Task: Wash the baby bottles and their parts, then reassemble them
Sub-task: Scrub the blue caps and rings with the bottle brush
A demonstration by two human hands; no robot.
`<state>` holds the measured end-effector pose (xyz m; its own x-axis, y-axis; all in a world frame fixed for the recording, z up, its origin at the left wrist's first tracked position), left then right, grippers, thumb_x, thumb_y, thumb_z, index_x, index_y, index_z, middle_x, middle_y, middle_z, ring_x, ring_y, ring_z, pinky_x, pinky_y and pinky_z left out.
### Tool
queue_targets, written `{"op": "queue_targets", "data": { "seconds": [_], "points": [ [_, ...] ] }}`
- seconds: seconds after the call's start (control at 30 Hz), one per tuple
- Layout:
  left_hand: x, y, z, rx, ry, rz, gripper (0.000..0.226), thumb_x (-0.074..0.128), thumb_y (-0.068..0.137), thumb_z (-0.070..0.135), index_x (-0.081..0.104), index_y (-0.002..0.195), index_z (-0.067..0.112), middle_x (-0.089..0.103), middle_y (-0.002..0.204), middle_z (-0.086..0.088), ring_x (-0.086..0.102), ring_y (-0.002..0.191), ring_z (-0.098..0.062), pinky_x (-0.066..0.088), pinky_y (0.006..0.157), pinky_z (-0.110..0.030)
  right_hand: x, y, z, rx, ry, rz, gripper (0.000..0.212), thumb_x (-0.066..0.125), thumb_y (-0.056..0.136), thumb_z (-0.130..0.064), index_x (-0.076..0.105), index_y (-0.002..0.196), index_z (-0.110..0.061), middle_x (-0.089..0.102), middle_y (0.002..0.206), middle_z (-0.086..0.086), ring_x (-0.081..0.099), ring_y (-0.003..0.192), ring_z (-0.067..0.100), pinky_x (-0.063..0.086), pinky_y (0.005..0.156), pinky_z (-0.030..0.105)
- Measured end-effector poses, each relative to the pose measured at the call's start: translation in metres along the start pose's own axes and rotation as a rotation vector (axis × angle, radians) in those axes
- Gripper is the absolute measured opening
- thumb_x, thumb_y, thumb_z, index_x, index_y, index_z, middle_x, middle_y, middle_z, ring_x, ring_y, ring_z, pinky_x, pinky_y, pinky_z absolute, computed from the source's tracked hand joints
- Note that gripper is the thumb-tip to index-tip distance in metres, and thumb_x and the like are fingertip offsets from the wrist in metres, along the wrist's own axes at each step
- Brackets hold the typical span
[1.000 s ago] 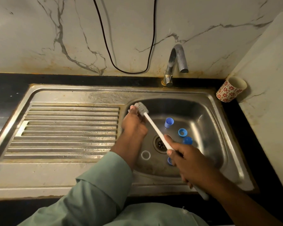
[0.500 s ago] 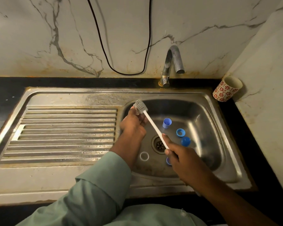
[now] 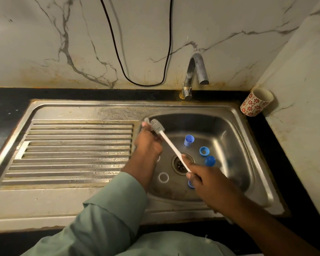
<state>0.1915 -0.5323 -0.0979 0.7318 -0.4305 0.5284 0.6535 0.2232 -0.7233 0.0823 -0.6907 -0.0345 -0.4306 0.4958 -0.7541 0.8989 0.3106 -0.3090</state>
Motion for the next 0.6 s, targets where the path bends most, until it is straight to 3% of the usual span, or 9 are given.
{"op": "queue_targets", "data": {
  "seconds": [0.07,0.17,0.33,0.4,0.5,0.6],
  "points": [
    [-0.001,0.006,0.005,-0.007,-0.080,0.011,0.042,0.056,0.103,0.029,0.058,0.137,0.004,0.065,0.108,-0.011,0.062,0.097,-0.020,0.051,0.095,-0.036,-0.002,-0.010,-0.001,-0.045,-0.061,-0.022,0.052,0.041,0.101,-0.031,0.023,0.146,-0.050,0.045,0.065,-0.012,0.048,0.057,0.000,0.040,0.053,0.013],
    [-0.002,0.005,-0.002,0.023,-0.062,0.011,0.042,0.056,0.102,0.027,0.058,0.135,0.000,0.057,0.087,-0.009,0.056,0.074,-0.018,0.047,0.070,-0.031,-0.008,-0.021,-0.003,-0.080,-0.158,-0.047,0.053,0.038,0.101,-0.035,0.016,0.147,-0.051,0.046,0.076,-0.014,0.049,0.064,0.000,0.039,0.052,0.013],
    [0.003,0.004,-0.002,0.005,-0.007,-0.047,0.043,0.057,0.101,0.031,0.061,0.133,0.004,0.061,0.097,-0.011,0.060,0.074,-0.019,0.054,0.070,-0.033,-0.013,-0.005,-0.003,-0.080,-0.188,-0.057,0.054,0.036,0.102,-0.030,0.017,0.150,-0.044,0.051,0.086,-0.002,0.054,0.074,0.009,0.048,0.068,0.024],
    [0.002,0.006,0.004,-0.032,-0.010,-0.075,0.042,0.053,0.102,0.032,0.059,0.133,0.003,0.059,0.100,-0.011,0.059,0.080,-0.020,0.053,0.070,-0.033,-0.016,-0.007,0.002,-0.106,-0.186,-0.050,0.054,0.039,0.101,-0.028,0.019,0.149,-0.046,0.050,0.084,-0.004,0.052,0.074,0.009,0.044,0.068,0.024],
    [0.000,0.007,0.010,-0.083,0.045,-0.136,0.031,0.042,0.104,0.034,0.058,0.110,0.008,0.059,0.080,-0.009,0.058,0.072,-0.021,0.052,0.069,-0.034,-0.022,-0.012,0.011,-0.154,-0.101,-0.028,0.053,0.048,0.098,-0.025,0.033,0.143,-0.048,0.053,0.070,-0.013,0.056,0.068,0.003,0.043,0.061,0.017],
    [-0.003,0.009,0.014,-0.043,0.154,-0.131,0.029,0.039,0.104,0.033,0.056,0.105,0.010,0.062,0.076,-0.011,0.061,0.070,-0.023,0.056,0.081,-0.044,-0.023,-0.004,0.017,-0.121,0.031,0.008,0.048,0.051,0.098,-0.020,0.041,0.139,-0.043,0.052,0.056,-0.027,0.052,0.056,-0.009,0.039,0.056,0.010]
  ]
}}
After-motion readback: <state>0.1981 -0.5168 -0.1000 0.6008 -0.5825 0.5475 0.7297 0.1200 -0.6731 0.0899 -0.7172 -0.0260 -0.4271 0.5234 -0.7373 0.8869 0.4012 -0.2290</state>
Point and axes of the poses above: each hand's wrist, its own y-axis towards the middle knuckle, its own x-axis out of the palm, z = x × y, the point moved 2 cm from there along y, towards the middle knuckle
